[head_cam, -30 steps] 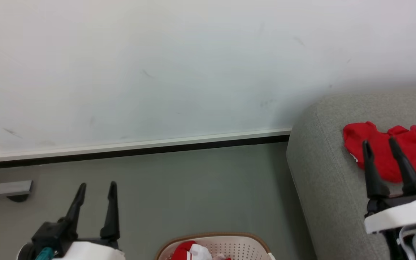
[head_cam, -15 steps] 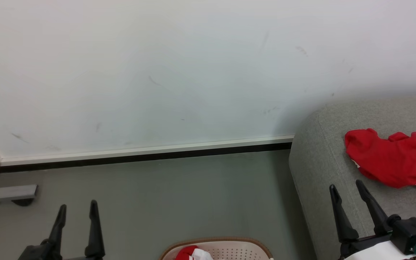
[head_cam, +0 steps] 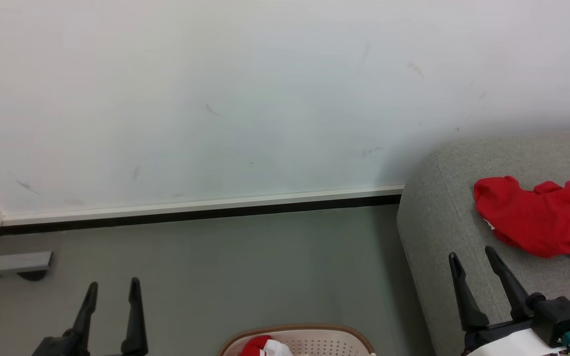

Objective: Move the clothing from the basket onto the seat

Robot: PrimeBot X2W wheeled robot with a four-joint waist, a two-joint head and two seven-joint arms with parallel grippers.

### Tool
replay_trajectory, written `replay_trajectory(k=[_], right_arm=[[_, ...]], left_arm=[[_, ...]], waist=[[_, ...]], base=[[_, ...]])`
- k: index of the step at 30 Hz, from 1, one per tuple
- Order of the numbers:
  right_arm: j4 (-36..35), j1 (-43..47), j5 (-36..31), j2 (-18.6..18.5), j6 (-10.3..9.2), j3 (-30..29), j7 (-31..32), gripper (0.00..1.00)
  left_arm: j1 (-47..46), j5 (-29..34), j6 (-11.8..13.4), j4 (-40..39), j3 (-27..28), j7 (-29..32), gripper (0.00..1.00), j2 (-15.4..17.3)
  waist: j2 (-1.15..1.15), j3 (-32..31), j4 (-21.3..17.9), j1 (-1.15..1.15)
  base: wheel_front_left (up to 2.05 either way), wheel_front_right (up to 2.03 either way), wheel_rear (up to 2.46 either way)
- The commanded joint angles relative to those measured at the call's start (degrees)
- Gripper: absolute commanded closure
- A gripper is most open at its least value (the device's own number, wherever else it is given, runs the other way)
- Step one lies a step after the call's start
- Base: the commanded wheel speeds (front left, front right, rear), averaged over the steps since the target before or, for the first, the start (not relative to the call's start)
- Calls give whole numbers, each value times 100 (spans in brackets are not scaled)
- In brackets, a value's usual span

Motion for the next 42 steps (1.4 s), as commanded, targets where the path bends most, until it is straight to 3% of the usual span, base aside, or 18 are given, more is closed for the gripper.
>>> replay_trajectory(k=[1, 25, 42], right_arm=[[15, -73, -22, -48, -13, -16, 2, 0], [-50, -201, 4, -82, -13, -218, 2, 0], [-325, -1509, 221, -215, -13, -486, 2, 0]], left_arm=[[-53, 61, -37, 20, 28, -1, 0, -5], [-294, 207, -374, 118, 51, -1, 0, -146], [-1473, 194, -618, 1053, -728, -1, 0, -158]], waist=[[0, 3, -3, 0], [0, 186, -96, 0], [0, 1580, -402, 0]], base=[[0, 0, 0], [0, 0, 0], [0, 0, 0]])
